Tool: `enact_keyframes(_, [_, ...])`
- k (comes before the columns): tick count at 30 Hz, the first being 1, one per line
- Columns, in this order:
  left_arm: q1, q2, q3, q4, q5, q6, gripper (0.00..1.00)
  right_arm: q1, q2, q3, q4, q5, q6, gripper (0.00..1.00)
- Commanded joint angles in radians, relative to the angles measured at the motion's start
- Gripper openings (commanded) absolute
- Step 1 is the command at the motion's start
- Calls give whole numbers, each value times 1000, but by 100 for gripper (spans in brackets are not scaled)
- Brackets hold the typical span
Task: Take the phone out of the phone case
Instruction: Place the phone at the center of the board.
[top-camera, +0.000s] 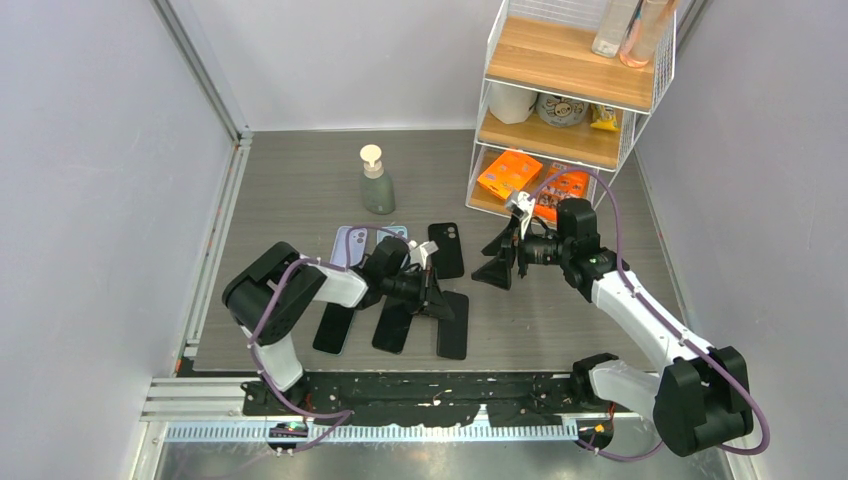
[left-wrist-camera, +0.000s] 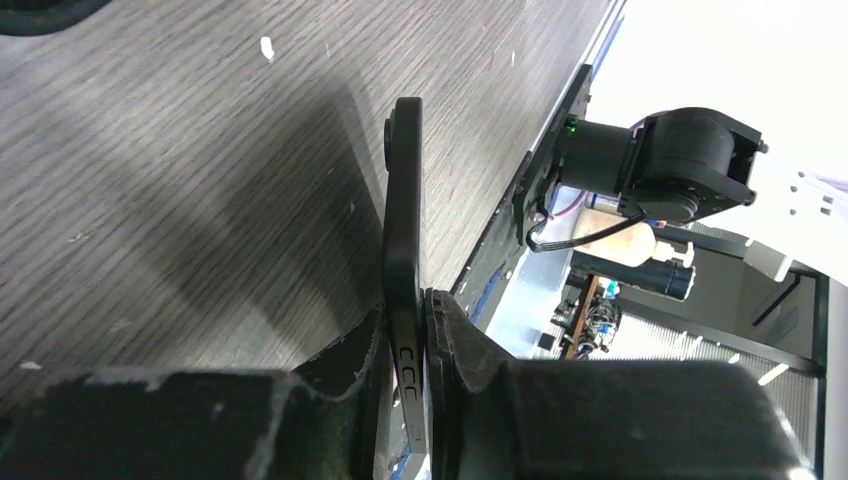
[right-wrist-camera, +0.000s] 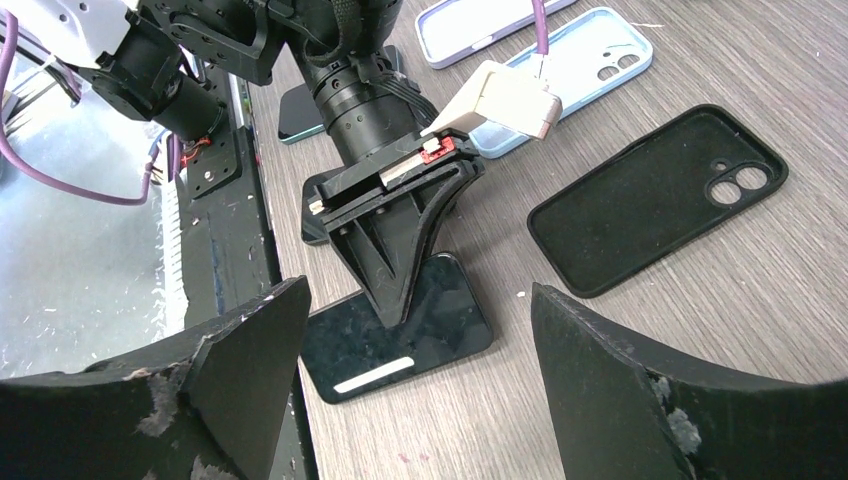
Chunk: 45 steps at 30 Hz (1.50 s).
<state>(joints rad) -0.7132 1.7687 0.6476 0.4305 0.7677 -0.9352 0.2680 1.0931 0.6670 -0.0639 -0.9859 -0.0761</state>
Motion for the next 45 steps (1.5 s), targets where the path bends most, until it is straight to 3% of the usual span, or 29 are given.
enact_keyframes(1, [5,6,29,0,-24,49,22,-4,-19,27,4,-2,-23,87])
enact_keyframes(5, [20,11,42,-54,-34,77,28,-4,-18,27,3,-2,-24,87])
enact_keyframes(18, [70,21,71,-99,-57,126,29,-4,-15,29,1,-9,-26,87])
enact_keyframes(33, [70,5,81,-152,-81,161,46,-4,-23,30,-7,-2,-35,88])
enact_keyframes(45, [68,-79,51,-242,-178,188,49,-5,-10,38,-12,1,-45,88])
